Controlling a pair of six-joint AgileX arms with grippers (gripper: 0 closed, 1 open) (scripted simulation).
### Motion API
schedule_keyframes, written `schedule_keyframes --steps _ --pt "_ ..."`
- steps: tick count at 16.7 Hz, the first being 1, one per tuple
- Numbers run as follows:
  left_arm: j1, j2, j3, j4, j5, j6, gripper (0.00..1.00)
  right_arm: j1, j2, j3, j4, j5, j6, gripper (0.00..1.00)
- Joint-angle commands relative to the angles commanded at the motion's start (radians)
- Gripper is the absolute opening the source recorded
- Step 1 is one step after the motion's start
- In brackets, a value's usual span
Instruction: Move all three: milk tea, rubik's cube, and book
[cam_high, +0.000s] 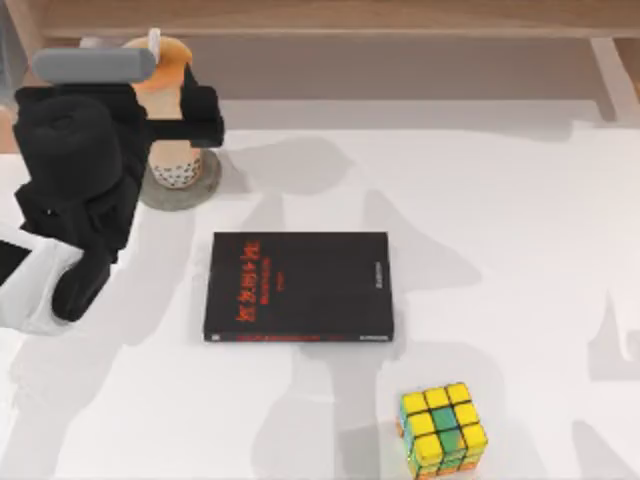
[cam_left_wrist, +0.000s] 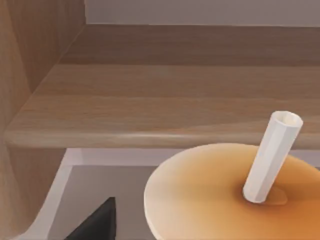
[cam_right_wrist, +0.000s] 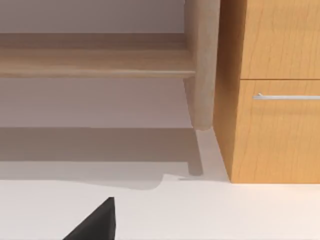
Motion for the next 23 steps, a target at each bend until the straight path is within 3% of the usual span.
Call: schedule_keyframes --steps 6,10,23 --pt "0.009 -0.022 -0.003 -0.009 0.006 0.001 1.00 0.000 0.000 0.000 0.000 0.000 0.000 1.00" --pt "0.038 -0.175 -0.049 -0.082 0.028 0.005 1.00 0.000 0.000 0.000 0.000 0.000 0.000 1.00" --pt "0.234 -1.174 -0.439 -0.662 0.192 0.018 1.00 0.000 0.000 0.000 0.000 0.000 0.000 1.00"
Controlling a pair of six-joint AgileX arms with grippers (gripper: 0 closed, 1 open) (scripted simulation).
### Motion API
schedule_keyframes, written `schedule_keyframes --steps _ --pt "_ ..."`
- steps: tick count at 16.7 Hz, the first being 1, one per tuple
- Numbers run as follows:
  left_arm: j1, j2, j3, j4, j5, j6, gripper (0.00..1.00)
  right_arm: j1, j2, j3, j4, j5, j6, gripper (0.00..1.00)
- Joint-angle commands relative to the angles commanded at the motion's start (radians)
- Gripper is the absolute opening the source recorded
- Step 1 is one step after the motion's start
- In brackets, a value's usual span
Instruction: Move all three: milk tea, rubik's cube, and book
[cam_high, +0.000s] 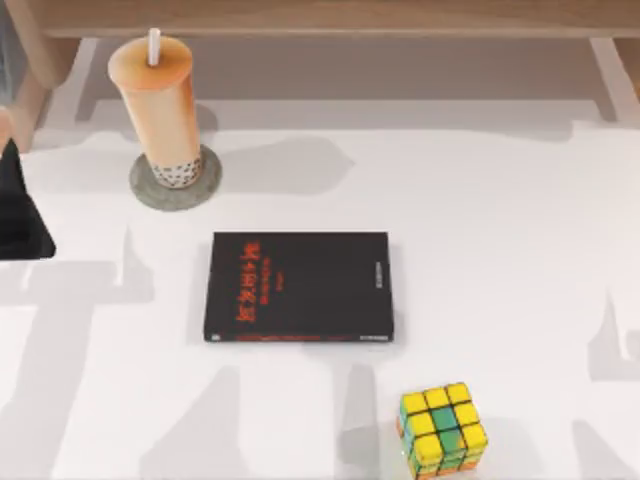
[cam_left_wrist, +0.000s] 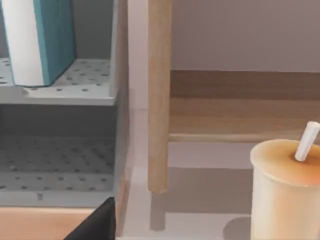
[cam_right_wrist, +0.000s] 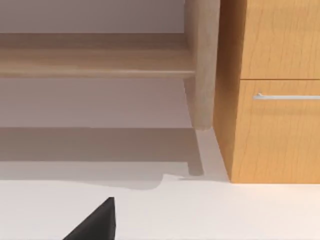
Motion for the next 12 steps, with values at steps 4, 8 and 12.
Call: schedule_keyframes --steps 4,8,12 --pt "0.060 -0.339 -0.132 -0.193 0.056 0.006 1.00 0.000 0.000 0.000 0.000 0.000 0.000 1.00" --pt "0.103 -0.560 -0.218 -0.322 0.095 0.007 1.00 0.000 0.000 0.000 0.000 0.000 0.000 1.00" --pt "0.116 -0.617 -0.243 -0.360 0.106 0.007 1.00 0.000 0.000 0.000 0.000 0.000 0.000 1.00"
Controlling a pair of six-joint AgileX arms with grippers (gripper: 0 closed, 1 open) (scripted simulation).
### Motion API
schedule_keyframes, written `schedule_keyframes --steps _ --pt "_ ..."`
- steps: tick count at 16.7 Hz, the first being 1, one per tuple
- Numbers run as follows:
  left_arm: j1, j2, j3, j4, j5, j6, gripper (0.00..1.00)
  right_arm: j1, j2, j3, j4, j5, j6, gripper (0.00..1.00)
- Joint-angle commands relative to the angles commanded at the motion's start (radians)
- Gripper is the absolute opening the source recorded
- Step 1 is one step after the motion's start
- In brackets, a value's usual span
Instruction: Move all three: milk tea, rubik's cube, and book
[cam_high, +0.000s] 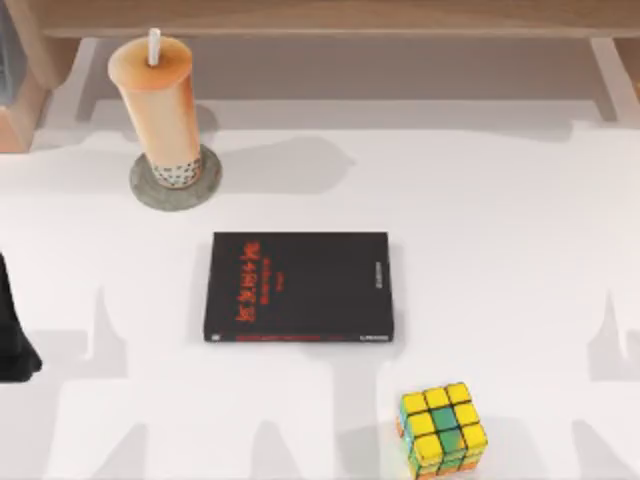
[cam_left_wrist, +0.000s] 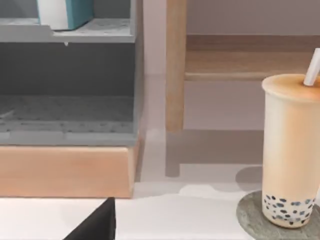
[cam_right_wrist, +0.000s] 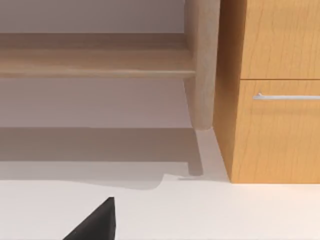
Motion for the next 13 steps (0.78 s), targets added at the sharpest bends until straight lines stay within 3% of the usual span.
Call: schedule_keyframes --steps 6,13 --pt "0.000 0.000 0.000 0.000 0.000 0.000 1.00 0.024 0.032 0.029 -0.023 0.004 0.018 1.00" --pt "0.000 0.000 0.000 0.000 0.000 0.000 1.00 0.288 0.465 0.335 -0.313 0.009 0.207 1.00"
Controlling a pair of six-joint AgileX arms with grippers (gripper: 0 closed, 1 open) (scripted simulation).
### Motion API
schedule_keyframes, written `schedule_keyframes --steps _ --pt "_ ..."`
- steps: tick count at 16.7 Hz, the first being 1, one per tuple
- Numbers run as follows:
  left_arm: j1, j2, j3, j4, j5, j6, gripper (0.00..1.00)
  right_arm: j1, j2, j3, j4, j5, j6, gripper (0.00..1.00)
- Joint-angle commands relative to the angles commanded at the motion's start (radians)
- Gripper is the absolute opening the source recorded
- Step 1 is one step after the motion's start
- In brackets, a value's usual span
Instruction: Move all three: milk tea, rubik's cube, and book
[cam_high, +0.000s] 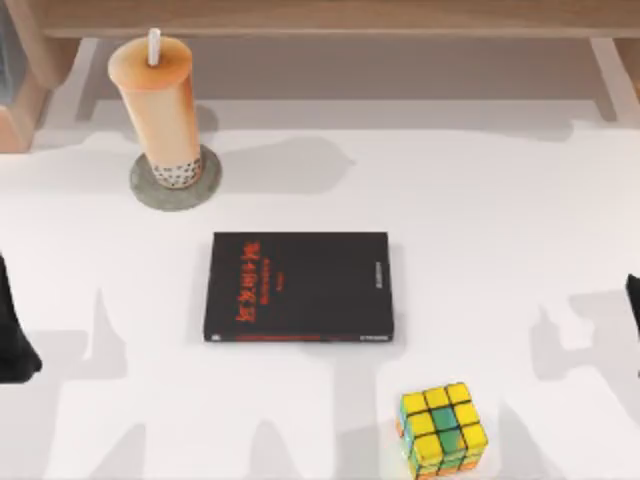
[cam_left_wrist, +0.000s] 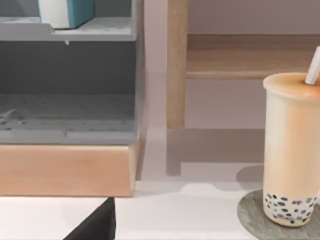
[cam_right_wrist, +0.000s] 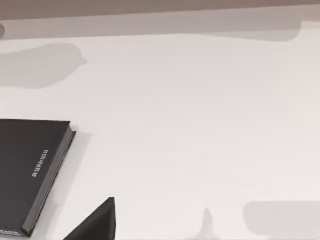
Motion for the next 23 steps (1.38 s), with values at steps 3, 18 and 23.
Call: schedule_keyframes --steps 3,18,23 --pt "0.000 0.000 0.000 0.000 0.000 0.000 1.00 0.138 0.286 0.176 -0.195 -0.010 0.109 1.00" --pt "0.000 0.000 0.000 0.000 0.000 0.000 1.00 0.560 1.257 0.920 -0.791 -0.008 0.422 1.00" --pt "0.000 0.000 0.000 0.000 0.000 0.000 1.00 0.556 1.256 0.914 -0.785 -0.009 0.421 1.00"
